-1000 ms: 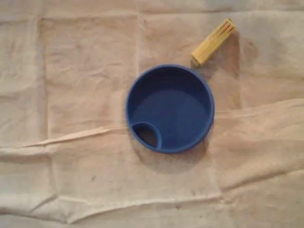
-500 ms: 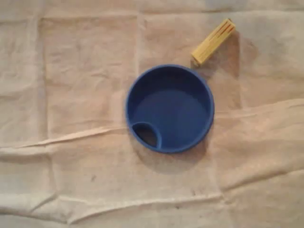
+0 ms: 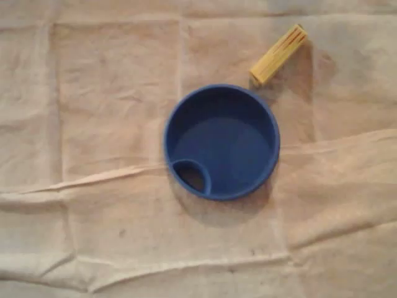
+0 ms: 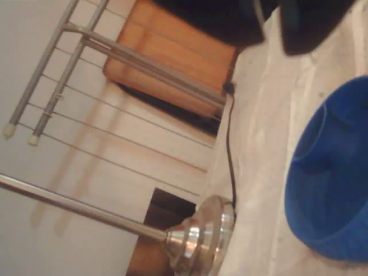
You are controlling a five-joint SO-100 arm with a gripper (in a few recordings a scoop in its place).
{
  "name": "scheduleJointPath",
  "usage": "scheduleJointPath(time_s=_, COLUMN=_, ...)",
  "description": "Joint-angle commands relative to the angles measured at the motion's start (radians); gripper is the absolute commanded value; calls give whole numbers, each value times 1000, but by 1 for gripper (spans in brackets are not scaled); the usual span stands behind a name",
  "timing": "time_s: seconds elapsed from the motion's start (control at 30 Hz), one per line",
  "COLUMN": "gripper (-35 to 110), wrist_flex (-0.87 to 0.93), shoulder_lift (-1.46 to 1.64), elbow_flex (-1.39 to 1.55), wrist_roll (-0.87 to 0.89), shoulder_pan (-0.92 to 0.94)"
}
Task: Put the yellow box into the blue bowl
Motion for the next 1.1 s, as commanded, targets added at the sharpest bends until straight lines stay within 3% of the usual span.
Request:
scheduleJointPath(time_s=0.0, gripper=0, wrist_flex=-3, shoulder_lift=-17, elbow_flex=-6, wrist_roll=2, shoulder_pan=-5)
scheduleJointPath(time_s=0.4, gripper=1, wrist_flex=-3, shoulder_lift=-54, elbow_flex=-12, wrist_roll=-6, shoulder_pan=-6)
scheduleJointPath(time_s=1.07, gripper=0, wrist_flex=-3, shoulder_lift=-646, elbow_flex=-242, wrist_roll=-333, shoulder_pan=6)
